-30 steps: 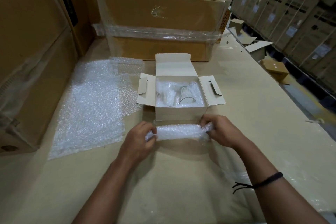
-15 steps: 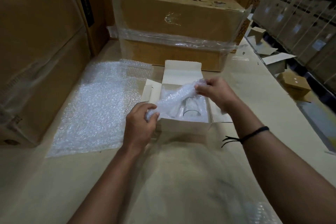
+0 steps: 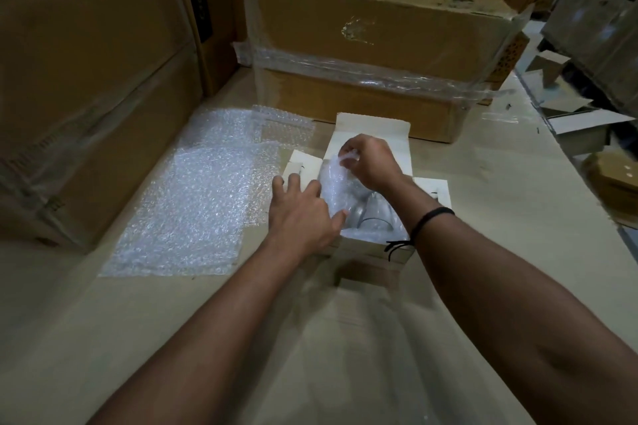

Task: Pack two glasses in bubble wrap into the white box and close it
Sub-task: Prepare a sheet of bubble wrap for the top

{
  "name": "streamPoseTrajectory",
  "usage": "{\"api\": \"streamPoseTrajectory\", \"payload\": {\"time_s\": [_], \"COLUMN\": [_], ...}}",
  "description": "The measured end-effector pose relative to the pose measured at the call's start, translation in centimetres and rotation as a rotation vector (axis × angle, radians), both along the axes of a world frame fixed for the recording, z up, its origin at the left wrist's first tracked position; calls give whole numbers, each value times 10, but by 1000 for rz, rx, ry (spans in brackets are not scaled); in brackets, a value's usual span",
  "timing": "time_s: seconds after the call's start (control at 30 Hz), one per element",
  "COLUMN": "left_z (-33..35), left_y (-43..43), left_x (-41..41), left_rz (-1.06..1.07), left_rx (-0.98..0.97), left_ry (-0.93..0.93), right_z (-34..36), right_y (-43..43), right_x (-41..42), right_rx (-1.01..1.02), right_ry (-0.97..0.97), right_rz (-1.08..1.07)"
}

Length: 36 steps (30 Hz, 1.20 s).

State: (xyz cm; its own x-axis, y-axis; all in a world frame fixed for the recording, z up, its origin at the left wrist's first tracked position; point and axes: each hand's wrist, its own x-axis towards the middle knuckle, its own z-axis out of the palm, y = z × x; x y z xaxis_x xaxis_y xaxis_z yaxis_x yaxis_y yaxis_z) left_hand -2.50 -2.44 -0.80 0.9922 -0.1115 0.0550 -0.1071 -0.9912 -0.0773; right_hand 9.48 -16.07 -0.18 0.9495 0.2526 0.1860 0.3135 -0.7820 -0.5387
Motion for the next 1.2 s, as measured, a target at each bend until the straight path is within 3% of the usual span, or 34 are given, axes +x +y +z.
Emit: {"api": "streamPoseTrajectory", "payload": {"time_s": [0.2,0.33,0.4,0.53,0.67,0.8,0.9,1.03,1.1,1.2], "left_z": [3,2,3,0,-1,2,3,3,2,0], "left_y": [-2,6,8,4,2,-1,3,14,15,9], "left_x": [-2,-6,-8,-6,-1,-1,-5,-15,-19,-19], "left_rz": [-21,-65,-103,-92,-42,-34,-41,-83,-84,-77], "left_rx": [20,-65,-64,58,76,80,21,-102,-78,-19], "left_ry": [144,-57,-73,52,135,231,174,-96,-33,67], "right_z": [-3,3,11,26,29,13,2,-1,4,13], "right_y": [5,5,6,-1,3,9,14,17,15,12], "right_x": [1,-2,-4,-6,-17,-19,-15,-7,-4,-3], "right_rx": [-326,-594,-659,-529,-667,-780,-821,-739,-618,-572], "right_ry": [-20,39,83,153,-68,9,107,225,228,45], "right_rz": [219,329,351,351,440,466,457,441,404,290]}}
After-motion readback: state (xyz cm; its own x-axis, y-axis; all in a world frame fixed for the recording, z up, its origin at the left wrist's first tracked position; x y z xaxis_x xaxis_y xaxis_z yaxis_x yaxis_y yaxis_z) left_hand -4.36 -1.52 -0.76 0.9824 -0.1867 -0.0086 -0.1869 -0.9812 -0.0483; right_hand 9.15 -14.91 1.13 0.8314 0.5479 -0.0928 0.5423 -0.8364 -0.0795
